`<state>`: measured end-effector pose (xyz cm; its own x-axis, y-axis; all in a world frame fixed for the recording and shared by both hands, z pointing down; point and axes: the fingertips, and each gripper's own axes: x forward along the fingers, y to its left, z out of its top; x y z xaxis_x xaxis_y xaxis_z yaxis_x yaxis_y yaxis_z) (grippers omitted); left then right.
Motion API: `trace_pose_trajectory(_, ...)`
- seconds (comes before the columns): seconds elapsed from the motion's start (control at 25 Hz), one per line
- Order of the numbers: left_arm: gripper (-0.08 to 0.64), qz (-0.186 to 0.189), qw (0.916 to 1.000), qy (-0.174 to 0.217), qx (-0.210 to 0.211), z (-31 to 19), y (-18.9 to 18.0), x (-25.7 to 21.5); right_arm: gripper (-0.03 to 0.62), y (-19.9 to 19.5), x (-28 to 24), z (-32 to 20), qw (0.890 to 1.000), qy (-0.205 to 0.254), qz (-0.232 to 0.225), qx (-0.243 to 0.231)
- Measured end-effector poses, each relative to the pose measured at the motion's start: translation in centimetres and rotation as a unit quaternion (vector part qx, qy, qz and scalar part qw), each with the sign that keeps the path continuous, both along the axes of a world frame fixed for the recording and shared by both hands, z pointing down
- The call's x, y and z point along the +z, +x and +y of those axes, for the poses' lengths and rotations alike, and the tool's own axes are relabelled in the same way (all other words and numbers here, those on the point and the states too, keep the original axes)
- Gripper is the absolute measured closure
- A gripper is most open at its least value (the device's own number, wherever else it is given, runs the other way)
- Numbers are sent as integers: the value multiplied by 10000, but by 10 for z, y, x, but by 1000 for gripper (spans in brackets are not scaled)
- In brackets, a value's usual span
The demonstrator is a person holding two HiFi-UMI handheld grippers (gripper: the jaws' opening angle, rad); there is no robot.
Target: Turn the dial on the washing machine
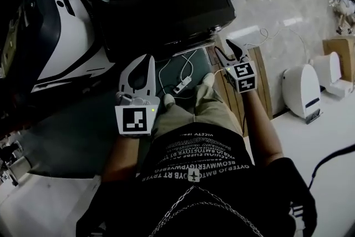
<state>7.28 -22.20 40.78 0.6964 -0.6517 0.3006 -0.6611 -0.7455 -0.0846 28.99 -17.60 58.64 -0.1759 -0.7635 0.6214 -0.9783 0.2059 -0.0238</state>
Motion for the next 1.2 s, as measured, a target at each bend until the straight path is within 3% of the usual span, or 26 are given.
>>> trace_pose_trajectory(0.32,555,-372,9988,-303,42,1,5,49,383,17,54,-33,9998,-152,87,90)
trace_pose_trajectory(0.64,555,-327,9979,-555,10,9,-4,79,349,21,95,-59,9978,-265,583,169)
trace_pose_trajectory(0.96,554,-566,9975,-429,-23,11,-22,86,333,26,120,-67,9937,-378,945,466)
trace_pose_trajectory(1.04,555,-652,9974,-301,64,11,-24,81,336,29,122,-66,9944,-360,787,606)
trace_pose_trajectory(1.2,555,-582,9982,-117,-38,9,-36,70,339,32,124,-66,9963,-377,-91,771)
